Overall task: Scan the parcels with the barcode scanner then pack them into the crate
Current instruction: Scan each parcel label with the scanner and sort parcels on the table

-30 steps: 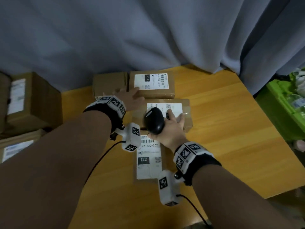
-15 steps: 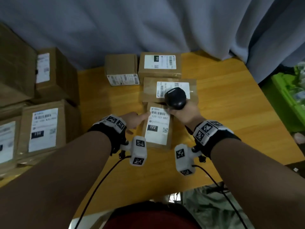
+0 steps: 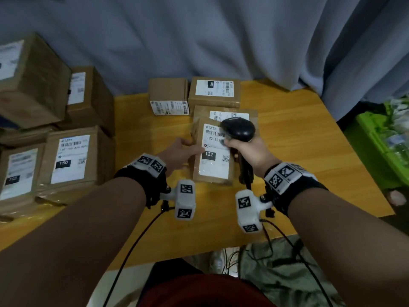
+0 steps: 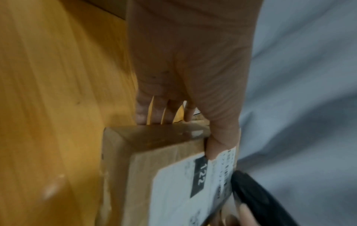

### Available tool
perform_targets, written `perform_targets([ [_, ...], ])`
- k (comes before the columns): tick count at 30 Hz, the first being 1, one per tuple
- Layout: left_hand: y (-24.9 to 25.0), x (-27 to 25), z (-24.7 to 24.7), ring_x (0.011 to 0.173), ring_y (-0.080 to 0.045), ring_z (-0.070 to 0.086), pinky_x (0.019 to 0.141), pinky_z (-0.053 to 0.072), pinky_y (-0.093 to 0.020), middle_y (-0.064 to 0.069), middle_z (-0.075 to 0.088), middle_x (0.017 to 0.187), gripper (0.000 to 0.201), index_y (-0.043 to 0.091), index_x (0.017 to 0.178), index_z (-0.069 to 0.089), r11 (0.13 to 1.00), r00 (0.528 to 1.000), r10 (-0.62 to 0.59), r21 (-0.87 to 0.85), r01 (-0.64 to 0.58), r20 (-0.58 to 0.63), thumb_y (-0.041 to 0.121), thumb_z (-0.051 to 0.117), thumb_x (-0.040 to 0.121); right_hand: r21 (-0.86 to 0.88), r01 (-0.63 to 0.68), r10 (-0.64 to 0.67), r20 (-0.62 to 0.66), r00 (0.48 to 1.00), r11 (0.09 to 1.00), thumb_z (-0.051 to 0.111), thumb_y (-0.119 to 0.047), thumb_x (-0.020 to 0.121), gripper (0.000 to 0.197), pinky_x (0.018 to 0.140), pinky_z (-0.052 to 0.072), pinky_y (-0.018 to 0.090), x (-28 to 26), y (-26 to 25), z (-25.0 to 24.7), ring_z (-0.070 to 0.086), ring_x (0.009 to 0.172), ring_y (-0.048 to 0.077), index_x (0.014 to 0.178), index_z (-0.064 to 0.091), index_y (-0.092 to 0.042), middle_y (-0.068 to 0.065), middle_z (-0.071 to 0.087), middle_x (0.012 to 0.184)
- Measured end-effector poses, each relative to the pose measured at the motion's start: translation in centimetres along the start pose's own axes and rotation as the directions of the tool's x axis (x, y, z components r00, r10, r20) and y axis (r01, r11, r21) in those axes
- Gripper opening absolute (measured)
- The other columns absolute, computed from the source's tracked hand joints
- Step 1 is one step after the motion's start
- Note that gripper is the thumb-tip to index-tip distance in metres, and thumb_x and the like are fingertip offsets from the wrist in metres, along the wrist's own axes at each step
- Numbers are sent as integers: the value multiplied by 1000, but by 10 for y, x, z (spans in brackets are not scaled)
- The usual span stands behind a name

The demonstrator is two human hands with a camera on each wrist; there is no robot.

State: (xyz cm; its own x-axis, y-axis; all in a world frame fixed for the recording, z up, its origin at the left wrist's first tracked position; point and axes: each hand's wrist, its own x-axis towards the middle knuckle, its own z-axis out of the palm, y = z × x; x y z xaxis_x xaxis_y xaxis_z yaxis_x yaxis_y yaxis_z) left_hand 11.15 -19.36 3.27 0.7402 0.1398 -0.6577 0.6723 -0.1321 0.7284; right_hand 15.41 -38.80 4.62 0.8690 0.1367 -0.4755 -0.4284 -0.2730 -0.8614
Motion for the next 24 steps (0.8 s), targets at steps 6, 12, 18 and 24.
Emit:
perform_targets([
  [6, -3, -7, -13, 110, -23, 62, 94, 52, -47, -4, 67, 118, 41, 13, 124, 57, 998, 999, 28, -58, -27, 17, 26, 69, 86, 64, -62, 56, 91, 994, 996, 70, -12, 86, 7, 65, 52, 33, -16, -22, -12, 57, 65, 18, 87, 64, -11, 5, 60, 76],
  [12, -20, -3, -10, 111, -20, 62, 85, 57, -44, 1, 66, 120, 71, 17, 127, 55, 997, 996, 39, -68, -45, -79, 39, 80, 65, 52, -8, -3, 192, 981, 999, 73, -15, 83, 10, 53, 48, 24, -33, -32, -16, 57, 53, 14, 84, 68, -6, 5, 66, 67],
  [18, -19, 0, -7, 107, -20, 62, 88, 56, -44, 0, 66, 117, 54, 16, 121, 57, 997, 986, 48, -56, -58, -157, 33, 78, 75, -3, -8, 9, 222, 975, 1000, 71, -28, 85, 24, 46, 47, 23, -44, -40, -15, 55, 48, 16, 83, 64, -5, 11, 65, 63],
  [24, -14, -3, -4, 109, -20, 61, 76, 56, -34, -1, 66, 118, 53, 16, 125, 57, 997, 984, 62, -26, -67, -166, 34, 75, 79, -75, 12, 4, 206, 979, 997, 67, -17, 85, 21, 43, 43, 22, -47, -42, -8, 51, 44, 16, 68, 59, -8, 8, 59, 56],
])
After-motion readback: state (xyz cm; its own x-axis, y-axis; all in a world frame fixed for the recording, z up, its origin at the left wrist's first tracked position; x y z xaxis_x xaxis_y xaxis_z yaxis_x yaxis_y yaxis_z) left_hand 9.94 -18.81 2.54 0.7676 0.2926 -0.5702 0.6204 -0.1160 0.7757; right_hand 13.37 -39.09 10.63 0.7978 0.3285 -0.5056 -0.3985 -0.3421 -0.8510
